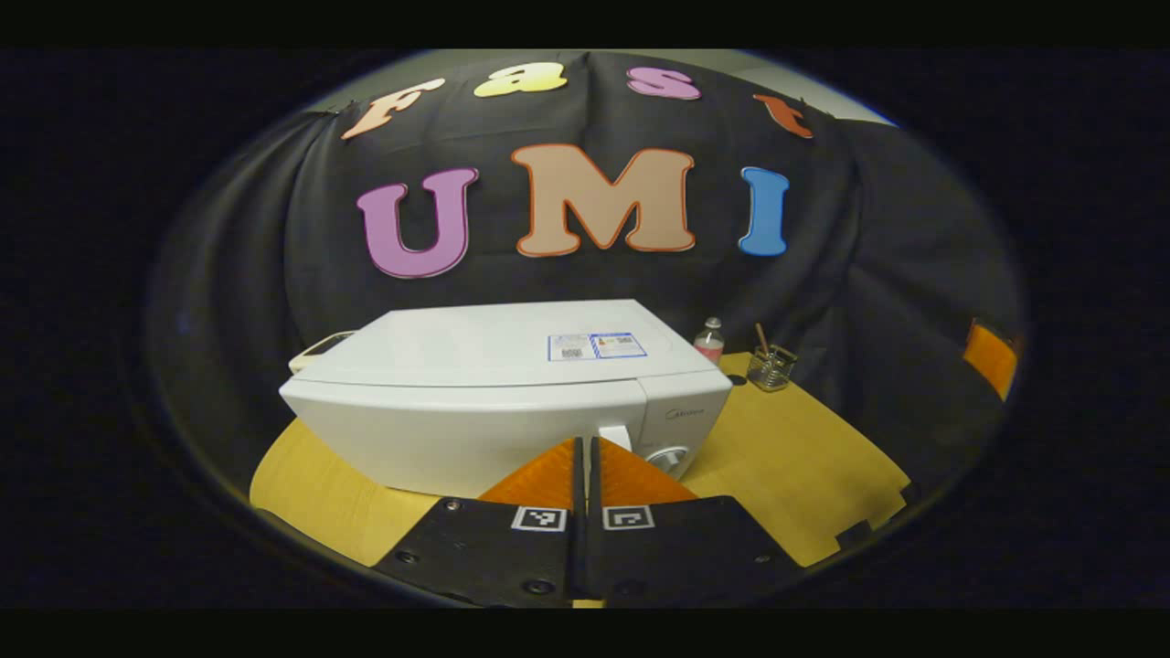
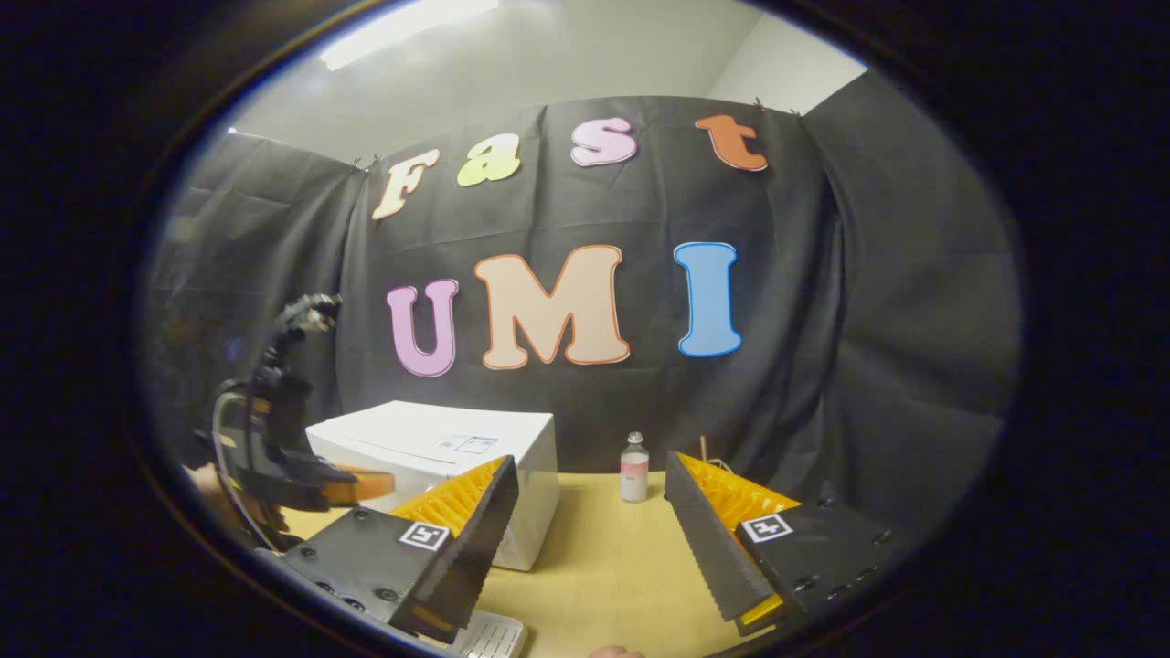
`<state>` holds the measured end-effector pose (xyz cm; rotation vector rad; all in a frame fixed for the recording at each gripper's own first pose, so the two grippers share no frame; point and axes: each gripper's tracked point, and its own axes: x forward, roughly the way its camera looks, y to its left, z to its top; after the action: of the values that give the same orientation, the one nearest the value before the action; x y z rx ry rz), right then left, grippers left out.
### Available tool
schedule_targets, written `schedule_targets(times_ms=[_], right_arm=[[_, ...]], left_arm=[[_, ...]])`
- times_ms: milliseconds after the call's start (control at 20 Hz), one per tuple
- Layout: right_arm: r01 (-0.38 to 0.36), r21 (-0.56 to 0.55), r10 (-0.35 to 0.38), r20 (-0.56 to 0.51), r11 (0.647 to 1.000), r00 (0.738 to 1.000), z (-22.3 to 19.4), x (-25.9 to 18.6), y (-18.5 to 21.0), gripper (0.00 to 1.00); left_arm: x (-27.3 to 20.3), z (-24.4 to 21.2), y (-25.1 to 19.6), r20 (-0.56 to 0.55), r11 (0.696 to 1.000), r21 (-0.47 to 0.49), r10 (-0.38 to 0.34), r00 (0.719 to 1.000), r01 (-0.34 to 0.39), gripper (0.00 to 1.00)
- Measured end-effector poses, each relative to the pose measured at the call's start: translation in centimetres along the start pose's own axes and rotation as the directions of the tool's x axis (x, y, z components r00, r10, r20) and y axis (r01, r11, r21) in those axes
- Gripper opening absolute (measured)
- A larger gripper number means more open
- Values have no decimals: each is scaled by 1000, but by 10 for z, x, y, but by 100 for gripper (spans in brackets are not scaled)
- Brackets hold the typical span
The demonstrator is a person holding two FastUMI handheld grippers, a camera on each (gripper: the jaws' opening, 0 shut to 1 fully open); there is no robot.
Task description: Open the microwave oven with the left hand, put the food in, and close the microwave oven.
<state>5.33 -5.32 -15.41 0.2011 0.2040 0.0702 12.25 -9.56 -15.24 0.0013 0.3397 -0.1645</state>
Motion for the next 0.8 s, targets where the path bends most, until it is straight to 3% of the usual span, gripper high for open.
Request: schedule_targets(times_ms=[50, 100, 150, 200, 400, 650, 750, 800], right_arm=[[-5, -5, 5, 7, 1000, 1000, 5, 0, 5, 99], [-8, -14, 8, 11, 1000, 1000, 7, 1, 9, 91], [-13, -27, 13, 14, 1000, 1000, 9, 2, 13, 99], [-15, -41, 16, 14, 999, 1000, 9, 3, 17, 91], [-28, -66, 30, 35, 997, 999, 25, 5, 36, 91], [-46, -101, 52, 58, 994, 997, 44, 0, 58, 91], [-50, -111, 59, 75, 993, 995, 52, 0, 64, 91], [-47, -114, 56, 79, 992, 995, 53, -1, 66, 91]], left_arm=[[-11, 14, -1, 36, 1000, -1, -9, 999, 9, 0], [-21, 27, 2, 70, 1000, 1, -6, 998, 6, 0], [-31, 39, 4, 104, 1000, 8, -9, 995, 8, 2], [-42, 53, 6, 138, 1000, 18, -12, 990, 9, 2], [-78, 101, 25, 269, 999, 43, 7, 963, -19, 0], [-115, 131, 41, 346, 999, 25, 18, 938, -28, 0], [-134, 138, 39, 383, 999, 44, -10, 924, -8, 0], [-131, 141, 40, 404, 999, 50, -8, 915, -13, 24]])
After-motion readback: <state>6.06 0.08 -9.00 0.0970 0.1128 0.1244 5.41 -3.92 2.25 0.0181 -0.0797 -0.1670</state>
